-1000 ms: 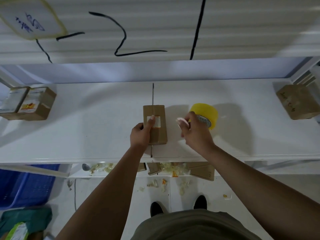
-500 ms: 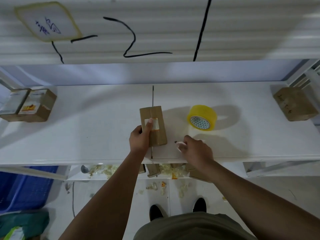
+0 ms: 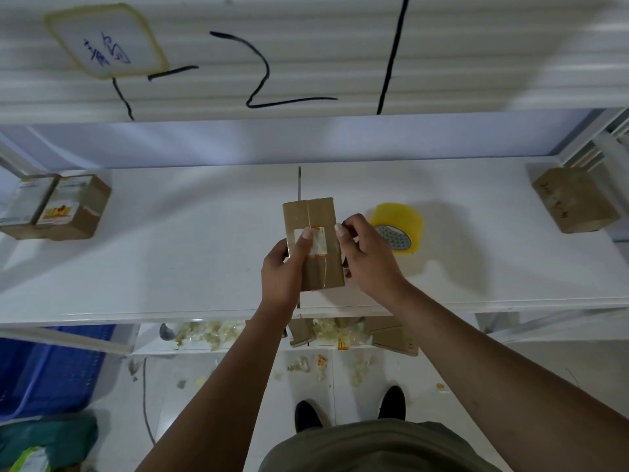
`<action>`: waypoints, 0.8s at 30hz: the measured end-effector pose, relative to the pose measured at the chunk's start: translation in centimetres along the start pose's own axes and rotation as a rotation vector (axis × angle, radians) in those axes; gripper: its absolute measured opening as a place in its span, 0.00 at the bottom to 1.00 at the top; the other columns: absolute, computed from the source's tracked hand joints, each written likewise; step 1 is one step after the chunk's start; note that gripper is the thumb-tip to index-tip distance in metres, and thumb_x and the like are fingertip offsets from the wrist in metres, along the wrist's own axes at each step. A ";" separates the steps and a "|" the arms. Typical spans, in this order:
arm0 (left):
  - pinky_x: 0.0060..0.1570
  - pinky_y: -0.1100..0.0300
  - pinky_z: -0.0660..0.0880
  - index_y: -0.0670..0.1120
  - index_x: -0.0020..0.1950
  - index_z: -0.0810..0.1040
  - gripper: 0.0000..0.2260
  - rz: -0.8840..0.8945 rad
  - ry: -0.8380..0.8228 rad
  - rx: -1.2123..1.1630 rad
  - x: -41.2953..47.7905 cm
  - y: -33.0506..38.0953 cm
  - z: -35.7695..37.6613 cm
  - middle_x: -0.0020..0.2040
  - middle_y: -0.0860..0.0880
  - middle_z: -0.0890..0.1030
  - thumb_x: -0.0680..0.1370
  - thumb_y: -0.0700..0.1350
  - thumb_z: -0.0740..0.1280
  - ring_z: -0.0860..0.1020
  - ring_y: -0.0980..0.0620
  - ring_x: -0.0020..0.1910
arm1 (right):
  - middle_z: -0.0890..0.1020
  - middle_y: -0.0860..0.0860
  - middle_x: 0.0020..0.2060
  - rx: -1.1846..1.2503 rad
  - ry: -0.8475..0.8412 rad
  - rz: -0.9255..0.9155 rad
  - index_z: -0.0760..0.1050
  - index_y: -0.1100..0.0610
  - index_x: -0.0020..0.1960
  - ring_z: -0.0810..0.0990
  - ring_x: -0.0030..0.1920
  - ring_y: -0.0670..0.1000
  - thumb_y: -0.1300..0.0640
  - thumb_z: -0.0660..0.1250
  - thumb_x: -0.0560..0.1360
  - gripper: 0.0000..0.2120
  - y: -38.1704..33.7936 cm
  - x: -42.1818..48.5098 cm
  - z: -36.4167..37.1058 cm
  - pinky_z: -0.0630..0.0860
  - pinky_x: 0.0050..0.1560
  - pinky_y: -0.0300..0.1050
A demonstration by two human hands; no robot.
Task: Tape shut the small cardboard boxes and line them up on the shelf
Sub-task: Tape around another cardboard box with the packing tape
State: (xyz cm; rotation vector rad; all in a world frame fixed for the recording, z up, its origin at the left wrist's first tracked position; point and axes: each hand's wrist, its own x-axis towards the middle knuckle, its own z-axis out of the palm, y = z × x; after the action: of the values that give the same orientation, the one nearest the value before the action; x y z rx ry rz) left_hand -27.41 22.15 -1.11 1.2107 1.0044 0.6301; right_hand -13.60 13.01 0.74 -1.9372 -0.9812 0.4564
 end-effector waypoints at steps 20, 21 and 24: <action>0.51 0.52 0.86 0.53 0.60 0.84 0.29 0.060 -0.128 0.054 -2.0 3.2 0.7 0.52 0.52 0.89 0.78 0.74 0.60 0.88 0.53 0.51 | 0.86 0.56 0.57 1.172 0.119 0.585 0.78 0.56 0.66 0.86 0.56 0.58 0.51 0.62 0.87 0.13 -4.1 -2.8 0.7 0.84 0.46 0.49; 0.48 0.57 0.85 0.53 0.59 0.84 0.29 0.053 -0.109 0.045 -2.1 3.0 0.6 0.51 0.53 0.89 0.78 0.75 0.59 0.88 0.55 0.49 | 0.86 0.54 0.52 1.084 0.160 0.574 0.77 0.53 0.61 0.86 0.51 0.57 0.55 0.61 0.87 0.07 -4.2 -2.9 0.9 0.83 0.43 0.48; 0.41 0.65 0.82 0.53 0.57 0.85 0.29 0.030 -0.067 0.068 -2.4 2.5 0.3 0.48 0.55 0.89 0.79 0.74 0.58 0.87 0.59 0.46 | 0.85 0.56 0.49 0.760 0.226 0.524 0.74 0.52 0.57 0.84 0.49 0.60 0.60 0.57 0.87 0.08 -4.7 -3.1 1.3 0.83 0.43 0.53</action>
State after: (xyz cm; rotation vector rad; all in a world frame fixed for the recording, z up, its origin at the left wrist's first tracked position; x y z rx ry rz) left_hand -28.00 20.65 2.02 1.3007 0.9596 0.5791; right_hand -18.47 12.69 3.76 -1.4654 -0.0878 0.7543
